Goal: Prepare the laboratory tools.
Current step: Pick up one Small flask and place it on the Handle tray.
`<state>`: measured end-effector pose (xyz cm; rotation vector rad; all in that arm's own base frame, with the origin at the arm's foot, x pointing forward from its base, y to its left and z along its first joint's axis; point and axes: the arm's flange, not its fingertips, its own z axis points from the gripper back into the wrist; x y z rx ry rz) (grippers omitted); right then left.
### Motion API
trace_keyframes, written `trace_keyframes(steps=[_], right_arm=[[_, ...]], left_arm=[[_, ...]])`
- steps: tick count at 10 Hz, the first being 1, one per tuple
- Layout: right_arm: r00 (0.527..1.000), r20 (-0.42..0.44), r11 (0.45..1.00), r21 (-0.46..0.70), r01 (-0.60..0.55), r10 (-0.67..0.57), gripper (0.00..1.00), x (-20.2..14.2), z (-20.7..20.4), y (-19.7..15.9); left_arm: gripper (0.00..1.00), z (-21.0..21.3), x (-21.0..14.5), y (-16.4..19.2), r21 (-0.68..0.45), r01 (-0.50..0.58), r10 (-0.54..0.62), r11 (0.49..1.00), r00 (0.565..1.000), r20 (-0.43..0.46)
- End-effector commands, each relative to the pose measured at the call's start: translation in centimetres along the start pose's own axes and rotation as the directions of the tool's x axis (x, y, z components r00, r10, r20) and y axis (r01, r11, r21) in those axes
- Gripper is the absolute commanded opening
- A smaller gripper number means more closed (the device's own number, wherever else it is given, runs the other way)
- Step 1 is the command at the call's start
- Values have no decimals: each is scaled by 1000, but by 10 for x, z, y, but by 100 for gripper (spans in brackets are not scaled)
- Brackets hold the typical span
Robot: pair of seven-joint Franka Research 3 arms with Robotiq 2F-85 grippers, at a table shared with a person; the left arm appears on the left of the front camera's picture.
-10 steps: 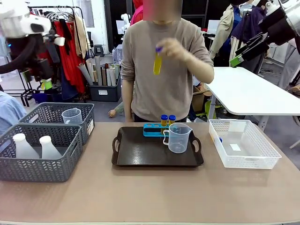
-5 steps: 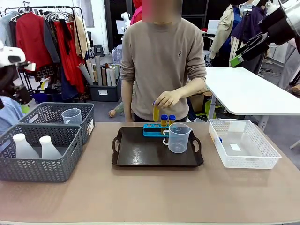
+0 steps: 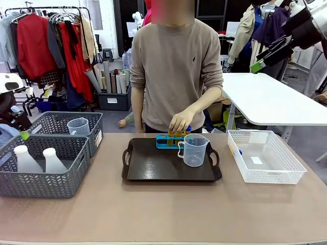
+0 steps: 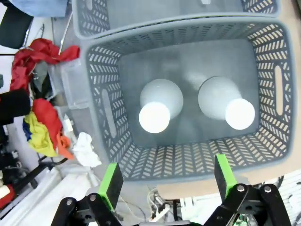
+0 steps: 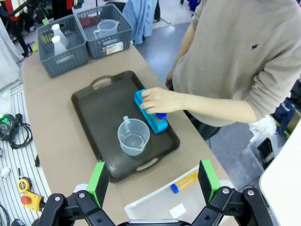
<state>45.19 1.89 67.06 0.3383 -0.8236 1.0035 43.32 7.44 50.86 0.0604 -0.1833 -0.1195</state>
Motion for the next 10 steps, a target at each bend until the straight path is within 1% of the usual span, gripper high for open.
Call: trace_keyframes(steps=[1, 3, 4, 5, 6, 7, 10], right_arm=[[1000, 17, 1000, 12, -2, 2, 100, 1, 0, 0], [1000, 17, 1000, 12, -2, 2, 100, 1, 0, 0], [1000, 17, 1000, 12, -2, 2, 100, 1, 0, 0], [1000, 17, 1000, 12, -2, 2, 100, 1, 0, 0], [1000, 17, 1000, 12, -2, 2, 100, 1, 0, 0], [1000, 17, 1000, 12, -2, 2, 100, 1, 0, 0], [1000, 17, 1000, 12, -2, 2, 100, 1, 0, 0]], left_arm=[[100, 11, 4, -1, -1, 3, -3, 1000, 1000, -9], [100, 5, 2, -1, 0, 4, -4, 1000, 1000, -1], [100, 9, 6, -12, -56, 149, -150, 987, 989, -6], [100, 1, 10, -10, -107, 143, -147, 984, 989, -34], [100, -7, 13, -9, -105, 142, -146, 984, 989, -36], [100, -15, 18, -6, -78, 146, -148, 986, 989, -27], [100, -35, 18, 6, -56, 99, -102, 994, 993, -53]])
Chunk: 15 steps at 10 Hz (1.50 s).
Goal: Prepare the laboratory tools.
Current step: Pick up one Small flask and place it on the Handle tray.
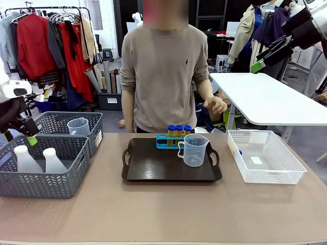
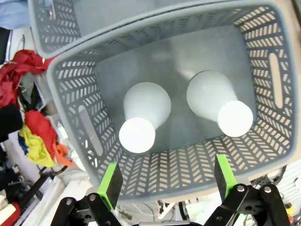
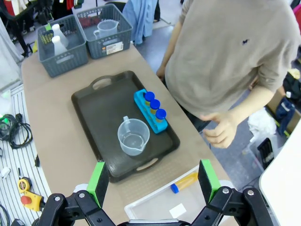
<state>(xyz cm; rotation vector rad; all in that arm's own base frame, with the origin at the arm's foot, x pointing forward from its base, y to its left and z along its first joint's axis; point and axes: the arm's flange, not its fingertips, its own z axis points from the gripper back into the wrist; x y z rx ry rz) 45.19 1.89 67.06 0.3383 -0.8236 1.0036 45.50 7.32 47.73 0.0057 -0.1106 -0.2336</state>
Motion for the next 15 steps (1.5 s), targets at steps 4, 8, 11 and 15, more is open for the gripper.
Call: trace_keyframes(steps=[4, 8, 11, 15], right_arm=[[1000, 17, 1000, 12, -2, 2, 100, 1, 0, 0], [1000, 17, 1000, 12, -2, 2, 100, 1, 0, 0], [1000, 17, 1000, 12, -2, 2, 100, 1, 0, 0], [1000, 17, 1000, 12, -2, 2, 100, 1, 0, 0]], left_arm=[[100, -30, 2, 27, -23, -3, 3, 1000, 1000, -18], [100, -42, 4, 35, -12, -4, 3, 1000, 1000, -24], [54, -45, 5, 38, 4, 6, -5, 1000, 1000, -29], [0, -50, 10, 39, 8, 11, -11, 1000, 1000, -16]])
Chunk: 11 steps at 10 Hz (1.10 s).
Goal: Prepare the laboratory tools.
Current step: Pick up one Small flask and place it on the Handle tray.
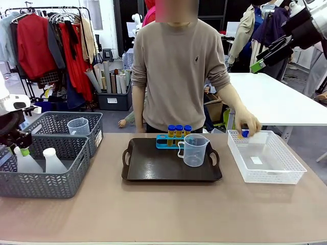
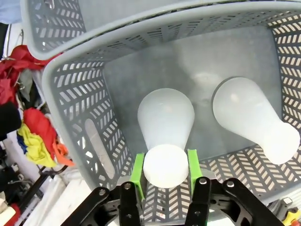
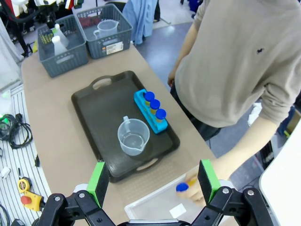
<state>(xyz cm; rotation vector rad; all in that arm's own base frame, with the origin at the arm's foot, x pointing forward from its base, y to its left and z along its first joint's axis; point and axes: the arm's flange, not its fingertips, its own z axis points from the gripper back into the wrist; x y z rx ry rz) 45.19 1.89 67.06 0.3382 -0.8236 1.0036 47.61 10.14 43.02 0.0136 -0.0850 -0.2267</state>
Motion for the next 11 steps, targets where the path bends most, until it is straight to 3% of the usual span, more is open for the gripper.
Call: trace_keyframes(steps=[1, 6, 11], right_arm=[[1000, 17, 1000, 12, -2, 2, 100, 1, 0, 0], [1000, 17, 1000, 12, -2, 2, 100, 1, 0, 0], [1000, 17, 1000, 12, -2, 2, 100, 1, 0, 0]], left_arm=[[0, -2, 2, 8, 0, 17, -17, 1000, 1000, 11], [0, 14, 3, 6, -21, 7, -7, 1000, 1000, 28], [0, 153, -1, -30, -20, 36, -35, 999, 997, 68]])
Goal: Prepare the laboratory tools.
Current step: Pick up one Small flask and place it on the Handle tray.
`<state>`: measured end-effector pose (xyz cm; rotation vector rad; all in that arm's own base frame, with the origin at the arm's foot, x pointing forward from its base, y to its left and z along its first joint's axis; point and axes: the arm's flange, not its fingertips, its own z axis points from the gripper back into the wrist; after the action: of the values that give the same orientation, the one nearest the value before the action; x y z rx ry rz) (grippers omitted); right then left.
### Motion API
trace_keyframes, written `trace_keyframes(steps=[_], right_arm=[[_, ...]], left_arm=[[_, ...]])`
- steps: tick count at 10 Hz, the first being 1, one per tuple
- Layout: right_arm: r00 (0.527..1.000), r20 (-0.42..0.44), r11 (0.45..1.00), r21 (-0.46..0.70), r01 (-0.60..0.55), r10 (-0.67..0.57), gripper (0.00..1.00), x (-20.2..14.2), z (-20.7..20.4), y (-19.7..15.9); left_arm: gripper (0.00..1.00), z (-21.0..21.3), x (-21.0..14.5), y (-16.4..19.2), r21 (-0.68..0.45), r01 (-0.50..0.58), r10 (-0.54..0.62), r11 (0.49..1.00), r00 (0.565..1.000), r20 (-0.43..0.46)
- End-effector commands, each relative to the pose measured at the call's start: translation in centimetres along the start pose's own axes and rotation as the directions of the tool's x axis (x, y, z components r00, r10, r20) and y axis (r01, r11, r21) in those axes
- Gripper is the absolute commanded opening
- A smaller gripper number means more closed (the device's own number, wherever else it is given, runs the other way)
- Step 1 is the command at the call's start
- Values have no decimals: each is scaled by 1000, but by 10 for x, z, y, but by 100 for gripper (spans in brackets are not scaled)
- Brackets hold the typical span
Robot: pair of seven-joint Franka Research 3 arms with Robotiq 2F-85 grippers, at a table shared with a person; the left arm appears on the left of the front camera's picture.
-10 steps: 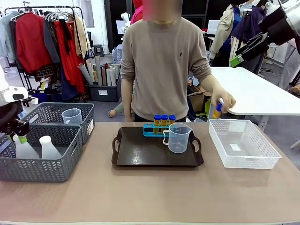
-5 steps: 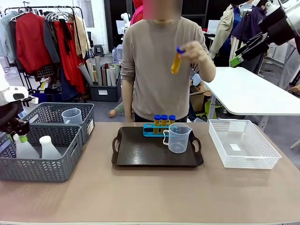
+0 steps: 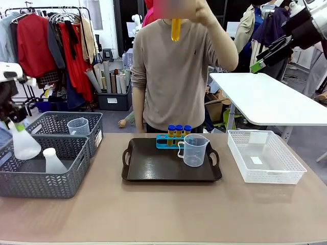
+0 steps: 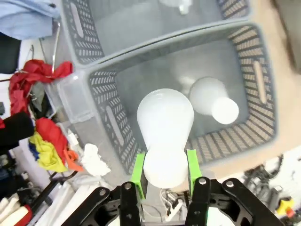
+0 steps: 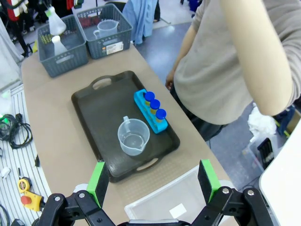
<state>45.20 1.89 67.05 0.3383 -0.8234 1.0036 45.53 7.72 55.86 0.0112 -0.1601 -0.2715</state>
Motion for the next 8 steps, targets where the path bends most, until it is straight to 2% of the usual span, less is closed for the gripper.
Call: trace_keyframes(steps=[1, 2, 5, 8], right_arm=[[1000, 17, 1000, 12, -2, 2, 100, 1, 0, 0], [1000, 17, 1000, 12, -2, 2, 100, 1, 0, 0], [1000, 17, 1000, 12, -2, 2, 100, 1, 0, 0], [1000, 17, 1000, 12, -2, 2, 100, 1, 0, 0]], left_arm=[[0, 54, 7, -13, -42, 11, -10, 999, 1000, 4], [0, 82, 13, -20, -63, 14, -15, 998, 1000, -14], [0, 167, 31, -45, 2, 114, -114, 993, 993, 13], [0, 231, 43, -75, 17, 257, -257, 966, 966, 32]])
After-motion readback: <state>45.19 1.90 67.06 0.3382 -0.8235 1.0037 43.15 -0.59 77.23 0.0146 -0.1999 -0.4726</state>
